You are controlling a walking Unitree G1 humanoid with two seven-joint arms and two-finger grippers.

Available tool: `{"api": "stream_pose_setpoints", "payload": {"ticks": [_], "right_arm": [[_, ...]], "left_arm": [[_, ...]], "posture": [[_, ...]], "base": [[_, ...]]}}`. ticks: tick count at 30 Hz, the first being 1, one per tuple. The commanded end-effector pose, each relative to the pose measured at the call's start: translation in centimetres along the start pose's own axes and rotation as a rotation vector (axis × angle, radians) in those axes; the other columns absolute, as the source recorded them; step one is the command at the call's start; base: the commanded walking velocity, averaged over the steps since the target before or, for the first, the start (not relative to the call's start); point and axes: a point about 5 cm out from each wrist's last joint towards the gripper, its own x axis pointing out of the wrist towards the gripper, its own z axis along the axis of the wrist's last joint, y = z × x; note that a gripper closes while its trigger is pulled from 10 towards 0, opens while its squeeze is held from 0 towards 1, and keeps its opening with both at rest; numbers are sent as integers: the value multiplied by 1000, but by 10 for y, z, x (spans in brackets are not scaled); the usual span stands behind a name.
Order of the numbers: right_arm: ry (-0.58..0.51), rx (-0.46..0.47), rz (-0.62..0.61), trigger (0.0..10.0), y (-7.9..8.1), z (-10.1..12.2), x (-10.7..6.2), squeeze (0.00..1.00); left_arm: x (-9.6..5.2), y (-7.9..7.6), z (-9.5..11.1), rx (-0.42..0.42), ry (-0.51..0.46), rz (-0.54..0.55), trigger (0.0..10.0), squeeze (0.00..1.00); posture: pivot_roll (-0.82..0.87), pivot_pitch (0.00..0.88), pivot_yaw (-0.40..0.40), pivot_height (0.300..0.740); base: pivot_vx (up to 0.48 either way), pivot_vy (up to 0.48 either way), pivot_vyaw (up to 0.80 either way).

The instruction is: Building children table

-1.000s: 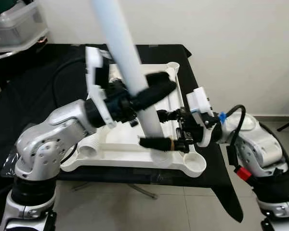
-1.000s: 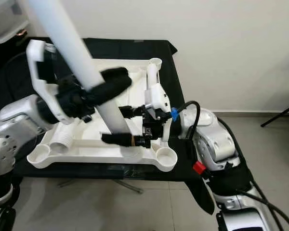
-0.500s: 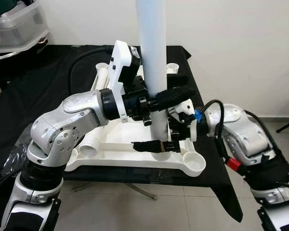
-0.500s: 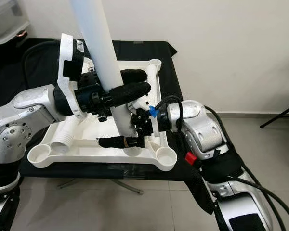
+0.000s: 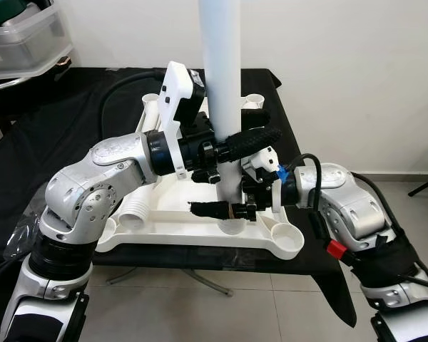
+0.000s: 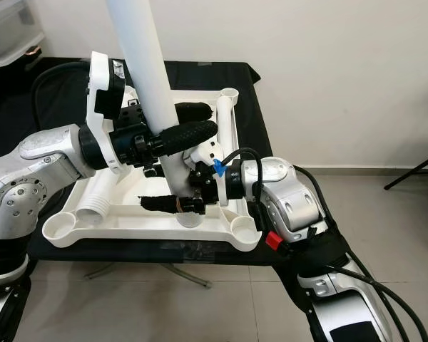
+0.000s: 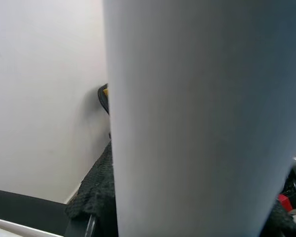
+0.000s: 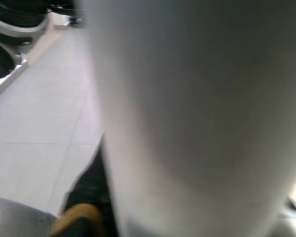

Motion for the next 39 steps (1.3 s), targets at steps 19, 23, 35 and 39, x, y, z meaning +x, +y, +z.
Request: {"api": "stream_pose_setpoints", "payload": {"ticks": [19, 23, 35, 39], "right_arm": [[18, 4, 18, 0, 6, -2, 12, 0], [13, 6, 4, 0, 5, -2, 10, 0], [-313, 9, -279, 0, -28, 39, -47, 0], [-323, 8, -384, 4314, -35, 38, -64, 0]], "left_arm": [[6, -2, 23, 16, -151, -56, 10000, 1000], [-2, 2, 36, 1, -210, -55, 10000, 1000], [-72, 45, 19, 70, -54, 279, 10000, 1000], [-91, 48, 11, 42, -62, 369, 10000, 1000]], "posture": [[-38, 72, -2, 740], [-40, 75, 2, 740], [-33, 85, 15, 740], [-44, 91, 23, 740]], "base": [[0, 0, 0], [0, 0, 0], [0, 0, 0], [0, 0, 0]]}}
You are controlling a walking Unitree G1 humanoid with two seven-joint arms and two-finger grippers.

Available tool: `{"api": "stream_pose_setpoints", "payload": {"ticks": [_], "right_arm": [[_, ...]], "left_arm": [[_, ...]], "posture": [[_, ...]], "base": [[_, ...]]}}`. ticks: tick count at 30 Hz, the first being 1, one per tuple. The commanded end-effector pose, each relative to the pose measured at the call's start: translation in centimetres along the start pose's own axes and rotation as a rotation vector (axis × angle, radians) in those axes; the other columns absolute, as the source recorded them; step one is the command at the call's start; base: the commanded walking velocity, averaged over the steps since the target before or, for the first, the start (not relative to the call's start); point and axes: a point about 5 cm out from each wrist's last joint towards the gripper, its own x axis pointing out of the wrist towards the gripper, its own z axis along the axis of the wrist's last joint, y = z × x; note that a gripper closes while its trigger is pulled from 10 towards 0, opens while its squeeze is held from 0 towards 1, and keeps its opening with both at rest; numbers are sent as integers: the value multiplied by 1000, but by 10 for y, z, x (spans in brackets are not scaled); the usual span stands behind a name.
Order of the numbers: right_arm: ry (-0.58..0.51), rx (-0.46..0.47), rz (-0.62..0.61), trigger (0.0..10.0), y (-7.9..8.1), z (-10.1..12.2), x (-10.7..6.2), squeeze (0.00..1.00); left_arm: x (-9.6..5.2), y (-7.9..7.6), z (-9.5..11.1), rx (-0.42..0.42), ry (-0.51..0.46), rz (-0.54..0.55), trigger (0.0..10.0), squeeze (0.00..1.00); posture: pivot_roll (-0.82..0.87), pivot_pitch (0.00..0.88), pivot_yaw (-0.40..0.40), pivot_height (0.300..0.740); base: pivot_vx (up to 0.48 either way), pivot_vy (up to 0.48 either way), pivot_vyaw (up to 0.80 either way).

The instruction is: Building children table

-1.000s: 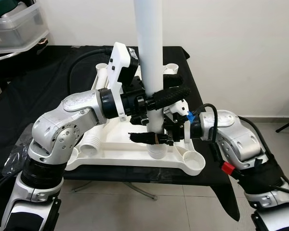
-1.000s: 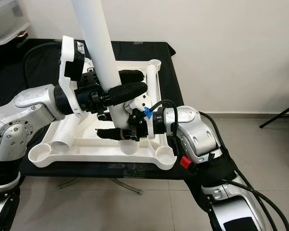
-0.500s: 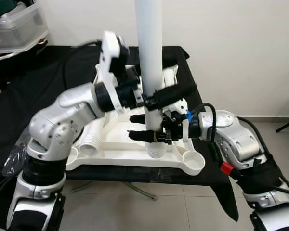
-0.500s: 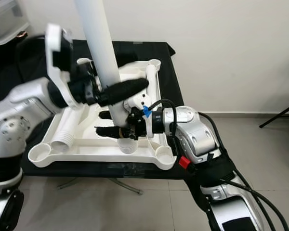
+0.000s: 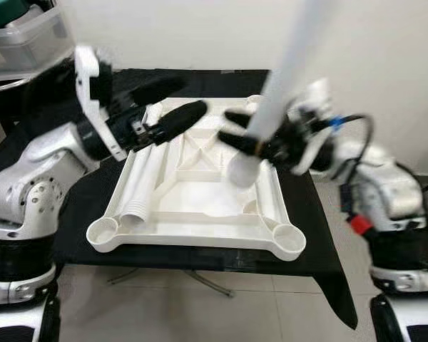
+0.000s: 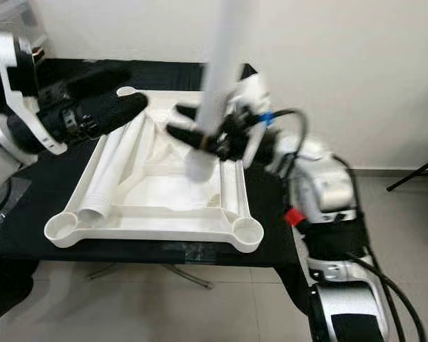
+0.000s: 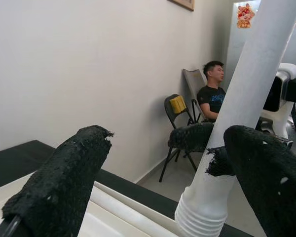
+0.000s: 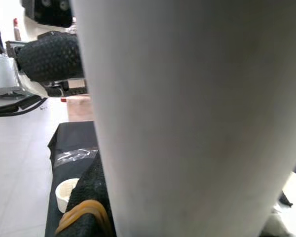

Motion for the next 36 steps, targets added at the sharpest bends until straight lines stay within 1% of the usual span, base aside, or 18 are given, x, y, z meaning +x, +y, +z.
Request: {"api": "stream_pose_setpoints", "payload": {"ticks": [1, 2, 4, 5, 6, 7, 8, 9, 11, 12, 15, 17, 19, 20, 21, 22, 31, 36], "right_arm": [[-21, -9, -60, 4314, -7, 2, -8, 0], [-40, 6, -118, 10000, -12, 3, -11, 0], [-40, 6, -118, 10000, -12, 3, -11, 0], [-67, 17, -199, 10000, -17, 2, -12, 0], [-85, 41, -263, 10000, -18, -1, -12, 0], [-85, 41, -263, 10000, -18, -1, -12, 0], [-96, 63, -312, 10000, -16, -7, -10, 0], [-100, 86, -348, 10000, -9, -15, -5, 0], [-97, 95, -353, 10000, -2, -20, -1, 0], [-97, 95, -353, 10000, -2, -20, -1, 0], [-75, 115, -309, 10000, 10, -27, 5, 0], [-75, 115, -309, 10000, 10, -27, 5, 0], [-69, 113, -296, 10000, 11, -27, 6, 0], [-63, 96, -272, 10000, 12, -24, 6, 0], [-63, 96, -272, 10000, 12, -24, 6, 0], [-43, 54, -224, 10000, 16, -20, 8, 0], [-7, 43, -196, 10000, 32, -29, 13, 0], [-32, 42, -153, 10000, 42, -31, 16, 0]], "left_arm": [[-9, 3, 2, 9, -21, 43, 10000, 1000], [-14, 8, 3, 8, -54, 128, 10000, 1000], [-14, 8, 3, 8, -54, 128, 10000, 1000], [-18, 15, 2, 9, -100, 256, 10000, 0], [-22, 19, -3, -5, -127, 386, 10000, 0], [-22, 19, -3, -5, -127, 386, 10000, 0], [-26, 19, -12, -43, -154, 496, 10000, 0], [-31, 10, -27, -92, -163, 584, 10000, 0], [-33, 0, -39, -132, -156, 604, 10000, 0], [-33, 0, -39, -132, -156, 604, 10000, 0], [-38, -21, -73, -196, -68, 593, 10000, 0], [-38, -21, -73, -196, -68, 593, 10000, 0], [-38, -29, -81, -202, -35, 575, 10000, 0], [-38, -39, -89, -219, -2, 550, 10000, 0], [-38, -39, -89, -219, -2, 550, 10000, 0], [-37, -53, -96, -259, 13, 519, 10000, 0], [-35, -63, -98, -281, 3, 540, 10000, 0], [-34, -67, -102, -284, 9, 534, 10000, 0]], "posture": [[-44, 91, 23, 740], [-44, 91, 23, 740], [-44, 91, 23, 740], [-45, 96, 26, 740], [-44, 103, 27, 740], [-44, 103, 27, 740], [-43, 104, 27, 740], [-39, 109, 24, 740], [-38, 110, 21, 740], [-38, 110, 21, 740], [-35, 114, 19, 740], [-35, 114, 19, 740], [-35, 114, 19, 740], [-37, 118, 20, 740], [-37, 118, 20, 740], [-39, 118, 17, 740], [-40, 116, 8, 740], [-39, 112, 14, 740]], "base": [[0, 0, 0], [0, 0, 0], [0, 0, 0], [0, 0, 0], [0, 0, 0], [0, 0, 0], [0, 0, 0], [0, 0, 0], [0, 0, 0], [0, 0, 0], [0, 0, 0], [0, 0, 0], [0, 0, 0], [0, 0, 0], [0, 0, 0], [0, -480, 0], [0, -480, 0], [0, -480, 160]]}}
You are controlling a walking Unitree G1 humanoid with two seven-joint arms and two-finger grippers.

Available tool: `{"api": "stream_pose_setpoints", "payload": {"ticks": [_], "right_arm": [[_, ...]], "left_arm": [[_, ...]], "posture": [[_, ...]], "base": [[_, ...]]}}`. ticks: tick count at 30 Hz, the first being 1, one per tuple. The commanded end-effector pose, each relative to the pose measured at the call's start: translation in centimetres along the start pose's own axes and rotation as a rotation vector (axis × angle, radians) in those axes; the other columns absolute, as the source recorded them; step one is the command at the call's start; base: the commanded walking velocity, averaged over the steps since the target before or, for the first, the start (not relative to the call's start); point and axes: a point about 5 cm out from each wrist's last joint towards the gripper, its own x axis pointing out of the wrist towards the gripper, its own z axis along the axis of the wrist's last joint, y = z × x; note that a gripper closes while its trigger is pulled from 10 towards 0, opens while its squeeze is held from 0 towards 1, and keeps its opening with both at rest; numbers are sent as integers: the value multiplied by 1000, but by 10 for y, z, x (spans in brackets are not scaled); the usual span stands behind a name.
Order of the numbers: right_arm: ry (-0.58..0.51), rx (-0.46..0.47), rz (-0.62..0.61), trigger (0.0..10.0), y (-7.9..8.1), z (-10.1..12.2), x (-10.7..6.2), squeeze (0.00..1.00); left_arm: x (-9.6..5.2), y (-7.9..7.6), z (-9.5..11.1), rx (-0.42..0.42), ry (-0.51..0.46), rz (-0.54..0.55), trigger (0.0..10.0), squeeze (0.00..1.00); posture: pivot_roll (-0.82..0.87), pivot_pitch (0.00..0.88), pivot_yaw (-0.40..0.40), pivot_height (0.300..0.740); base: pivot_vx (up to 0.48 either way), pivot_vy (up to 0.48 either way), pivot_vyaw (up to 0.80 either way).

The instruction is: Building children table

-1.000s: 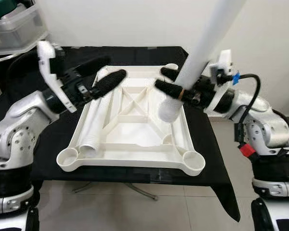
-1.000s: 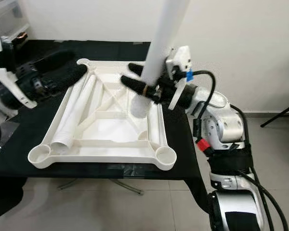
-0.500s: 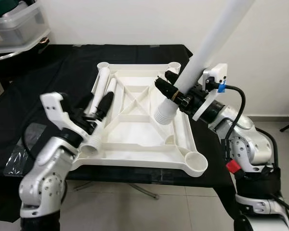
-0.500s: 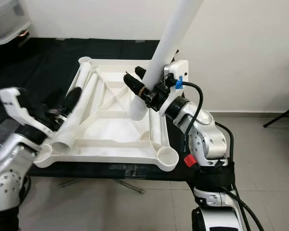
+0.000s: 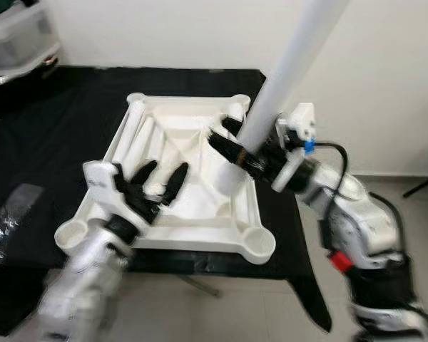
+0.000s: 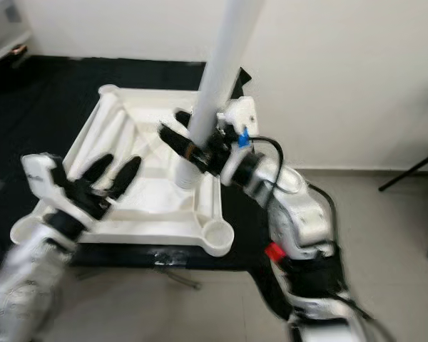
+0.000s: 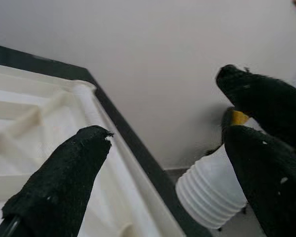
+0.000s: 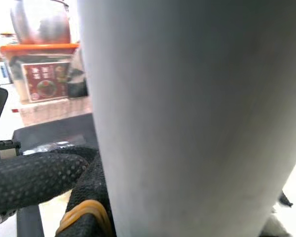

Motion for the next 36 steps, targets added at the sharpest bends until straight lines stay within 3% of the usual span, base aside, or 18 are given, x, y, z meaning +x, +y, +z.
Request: {"api": "stream_pose_setpoints", "payload": {"ticks": [1, 5, 15, 28, 36], "right_arm": [[-36, -32, 53, 10000, 9, 8, 6, 0], [-20, -73, 130, 10000, 18, 7, 3, 0], [20, -92, 171, 10000, 25, 0, 3, 0], [49, -96, 164, 10000, 26, -9, 1, 0], [62, -90, 141, 10000, 27, -17, 0, 0]], "left_arm": [[-5, 5, 0, 19, 2, 27, 10000, 0], [-7, 6, -5, 12, 10, 43, 10000, 0], [-11, 13, -12, 18, 24, 96, 10000, 0], [-18, 19, -24, 28, 61, 142, 10000, 0], [-23, 22, -33, 79, 98, 187, 10000, 0]], "posture": [[-39, 112, 14, 740], [-41, 110, 12, 740], [-40, 115, 11, 740], [-38, 122, 15, 740], [-35, 127, 19, 740]], "base": [[0, -480, 800], [0, -480, 800], [0, -480, 800], [0, -480, 800], [0, -480, 800]]}}
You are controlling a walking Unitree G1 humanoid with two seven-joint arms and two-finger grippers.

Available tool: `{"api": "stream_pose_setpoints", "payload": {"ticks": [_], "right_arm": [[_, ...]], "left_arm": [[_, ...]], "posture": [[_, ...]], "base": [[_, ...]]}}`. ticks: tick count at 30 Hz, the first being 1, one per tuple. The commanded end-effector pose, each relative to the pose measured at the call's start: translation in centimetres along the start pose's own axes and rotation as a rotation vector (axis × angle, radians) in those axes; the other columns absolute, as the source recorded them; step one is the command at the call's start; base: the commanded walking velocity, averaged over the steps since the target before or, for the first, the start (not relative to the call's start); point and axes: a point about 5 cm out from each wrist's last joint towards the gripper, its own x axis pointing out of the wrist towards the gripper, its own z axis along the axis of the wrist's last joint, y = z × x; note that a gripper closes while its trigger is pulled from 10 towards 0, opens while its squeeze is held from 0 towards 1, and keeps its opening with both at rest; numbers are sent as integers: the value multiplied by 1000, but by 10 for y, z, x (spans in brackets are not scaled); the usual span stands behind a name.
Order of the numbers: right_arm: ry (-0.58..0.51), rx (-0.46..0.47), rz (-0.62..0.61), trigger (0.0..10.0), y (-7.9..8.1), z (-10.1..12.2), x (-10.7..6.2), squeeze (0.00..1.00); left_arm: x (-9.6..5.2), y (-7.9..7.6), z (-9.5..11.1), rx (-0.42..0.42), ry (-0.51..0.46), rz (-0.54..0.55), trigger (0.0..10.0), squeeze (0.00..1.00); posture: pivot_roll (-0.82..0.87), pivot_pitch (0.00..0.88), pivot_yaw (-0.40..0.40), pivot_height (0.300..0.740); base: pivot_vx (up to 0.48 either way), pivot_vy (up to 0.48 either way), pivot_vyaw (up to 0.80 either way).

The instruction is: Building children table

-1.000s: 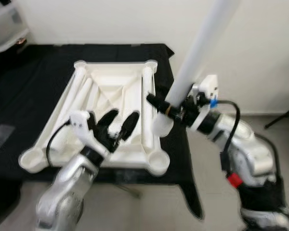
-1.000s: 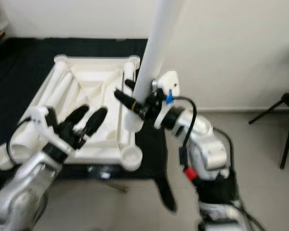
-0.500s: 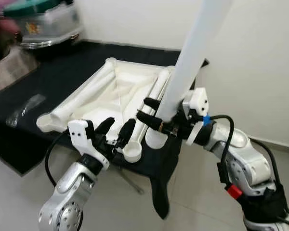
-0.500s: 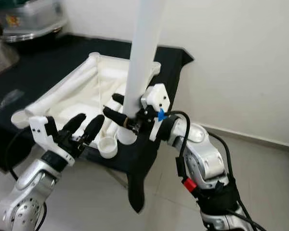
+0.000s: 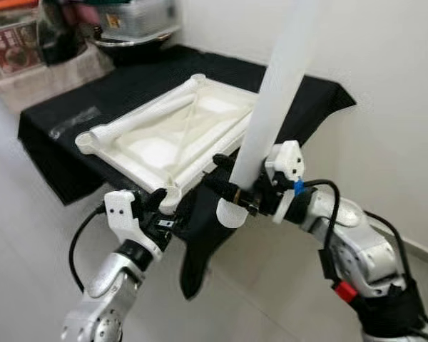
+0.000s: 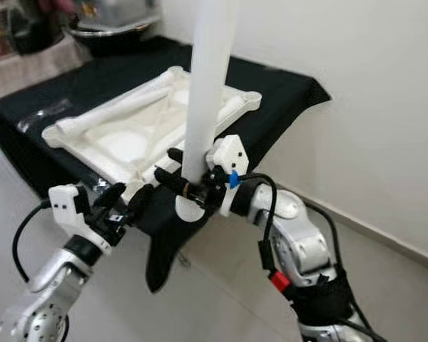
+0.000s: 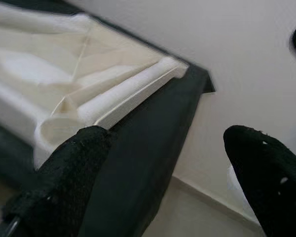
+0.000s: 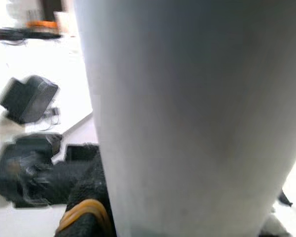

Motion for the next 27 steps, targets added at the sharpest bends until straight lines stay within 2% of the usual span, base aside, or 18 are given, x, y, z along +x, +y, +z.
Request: {"api": "stream_pose_setpoints", "payload": {"ticks": [1, 6, 11, 15, 25, 27], "right_arm": [[-6, -19, 1, 10000, 0, 2, -1, 0], [6, -25, -4, 10000, 0, -1, -2, 0], [24, -36, -28, 10000, -3, -6, -4, 0], [37, -38, -48, 10000, -5, -10, -4, 0], [94, -51, -115, 10000, -10, -23, -8, 0], [118, -68, -181, 10000, -13, -30, -9, 0]], "left_arm": [[-1, 0, 1, 19, -7, 11, 10000, 0], [-1, 0, -4, 55, 10, 35, 10000, 0], [-1, 7, -13, 107, 46, 131, 10000, 0], [-2, 11, -16, 157, 62, 160, 10000, 0], [-2, 8, -22, 260, 88, 148, 10000, 0], [1, 6, -21, 274, 81, 125, 10000, 0]], "posture": [[-35, 127, 19, 740], [-34, 129, 19, 740], [-35, 131, 19, 740], [-35, 131, 18, 740], [-42, 120, 21, 740], [-45, 118, 24, 740]], "base": [[0, -480, 800], [0, -330, 800], [0, 0, 800], [0, 0, 800], [0, 0, 800], [0, 0, 800]]}}
